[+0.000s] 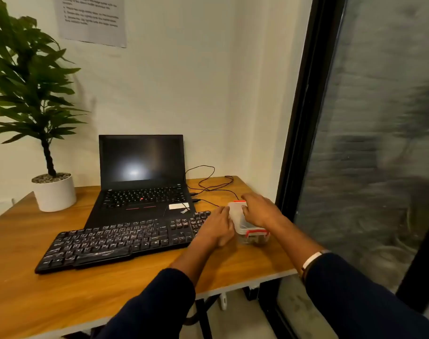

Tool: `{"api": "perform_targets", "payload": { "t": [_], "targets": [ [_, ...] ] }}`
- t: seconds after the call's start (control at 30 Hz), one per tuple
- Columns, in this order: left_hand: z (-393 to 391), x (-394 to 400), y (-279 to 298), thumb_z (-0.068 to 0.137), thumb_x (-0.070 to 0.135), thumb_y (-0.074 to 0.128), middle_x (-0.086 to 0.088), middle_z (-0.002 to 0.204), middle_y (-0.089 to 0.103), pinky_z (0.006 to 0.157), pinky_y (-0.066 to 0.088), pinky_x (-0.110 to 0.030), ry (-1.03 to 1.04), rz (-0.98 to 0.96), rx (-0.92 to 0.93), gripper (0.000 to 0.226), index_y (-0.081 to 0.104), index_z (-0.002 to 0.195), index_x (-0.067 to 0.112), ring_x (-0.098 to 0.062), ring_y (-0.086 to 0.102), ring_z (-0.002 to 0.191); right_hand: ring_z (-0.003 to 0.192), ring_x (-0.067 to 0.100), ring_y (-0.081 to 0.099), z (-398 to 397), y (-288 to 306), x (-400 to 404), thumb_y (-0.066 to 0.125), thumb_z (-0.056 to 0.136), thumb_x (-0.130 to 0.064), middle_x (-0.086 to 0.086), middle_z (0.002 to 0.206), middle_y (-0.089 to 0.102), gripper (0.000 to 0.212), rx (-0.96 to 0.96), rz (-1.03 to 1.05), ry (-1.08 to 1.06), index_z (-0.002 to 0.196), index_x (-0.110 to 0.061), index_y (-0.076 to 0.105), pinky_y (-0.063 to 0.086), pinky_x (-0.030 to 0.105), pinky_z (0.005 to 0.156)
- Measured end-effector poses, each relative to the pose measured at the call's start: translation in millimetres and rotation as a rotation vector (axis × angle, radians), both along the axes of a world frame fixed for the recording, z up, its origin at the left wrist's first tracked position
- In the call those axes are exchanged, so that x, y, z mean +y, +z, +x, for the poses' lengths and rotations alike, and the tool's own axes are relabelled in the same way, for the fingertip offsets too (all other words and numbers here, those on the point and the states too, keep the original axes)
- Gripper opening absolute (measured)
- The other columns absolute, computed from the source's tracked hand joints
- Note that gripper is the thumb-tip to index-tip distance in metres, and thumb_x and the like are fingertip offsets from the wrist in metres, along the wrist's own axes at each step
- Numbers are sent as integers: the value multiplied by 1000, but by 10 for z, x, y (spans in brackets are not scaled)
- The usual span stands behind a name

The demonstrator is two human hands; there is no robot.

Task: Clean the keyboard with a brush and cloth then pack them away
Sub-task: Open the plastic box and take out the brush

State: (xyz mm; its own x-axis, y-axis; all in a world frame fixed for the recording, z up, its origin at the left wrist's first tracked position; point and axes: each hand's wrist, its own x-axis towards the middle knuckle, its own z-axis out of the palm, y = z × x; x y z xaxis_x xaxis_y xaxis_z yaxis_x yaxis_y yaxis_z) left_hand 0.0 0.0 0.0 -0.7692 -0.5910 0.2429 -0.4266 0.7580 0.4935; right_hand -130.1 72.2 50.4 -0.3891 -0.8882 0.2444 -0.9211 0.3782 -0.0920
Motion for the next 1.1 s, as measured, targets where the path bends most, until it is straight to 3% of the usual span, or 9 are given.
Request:
{"api": "perform_targets", "payload": {
  "t": [0.17, 0.43, 0.6, 0.73, 0.93, 1.1],
  "targets": [
    [-71, 188, -165, 105, 26, 33, -16, 155, 29, 118, 23, -33, -1, 109, 57, 53, 23, 151, 2, -26, 30, 142, 123, 24, 50, -105, -193, 115, 45, 96, -33, 4, 143, 43, 46, -92, 29, -77, 139, -15, 42, 47, 38, 99],
    [-143, 257, -305, 105, 26, 35, -13, 154, 31, 117, 26, -31, 10, 170, 181, 52, 23, 152, 5, -23, 31, 141, 117, 21, 53, -180, -409, 131, 45, 98, -35, 6, 139, 47, 45, -268, -19, -152, 137, -14, 42, 50, 34, 95],
    [-225, 251, -358, 103, 24, 39, -10, 134, 48, 102, 38, -25, 30, 138, 226, 36, 43, 135, 8, -12, 44, 113, 117, 20, 53, -251, -424, 164, 44, 99, -32, 6, 139, 46, 41, -283, -29, -118, 135, -12, 45, 46, 31, 98],
    [-278, 199, -326, 101, 27, 40, -6, 125, 54, 96, 48, -34, 53, 116, 239, 30, 49, 126, 12, -16, 52, 108, 122, 23, 50, -292, -417, 213, 45, 99, -31, 6, 144, 41, 45, -329, -59, -142, 139, -12, 40, 43, 33, 101],
    [-440, -159, -106, 101, 19, 44, -10, 131, 47, 103, 43, -34, 130, 43, 182, 31, 50, 127, 5, -21, 45, 119, 127, 31, 46, -243, -561, 250, 44, 97, -41, 10, 146, 36, 56, -577, -312, -415, 144, -14, 29, 46, 41, 99],
    [-707, -447, 69, 101, 15, 46, -14, 144, 44, 108, 39, -35, 149, 119, 140, 40, 45, 140, 4, -26, 43, 132, 130, 33, 41, -81, -796, 261, 49, 95, -40, 11, 147, 33, 63, -732, -574, -532, 146, -14, 23, 44, 46, 100]
  ]
}}
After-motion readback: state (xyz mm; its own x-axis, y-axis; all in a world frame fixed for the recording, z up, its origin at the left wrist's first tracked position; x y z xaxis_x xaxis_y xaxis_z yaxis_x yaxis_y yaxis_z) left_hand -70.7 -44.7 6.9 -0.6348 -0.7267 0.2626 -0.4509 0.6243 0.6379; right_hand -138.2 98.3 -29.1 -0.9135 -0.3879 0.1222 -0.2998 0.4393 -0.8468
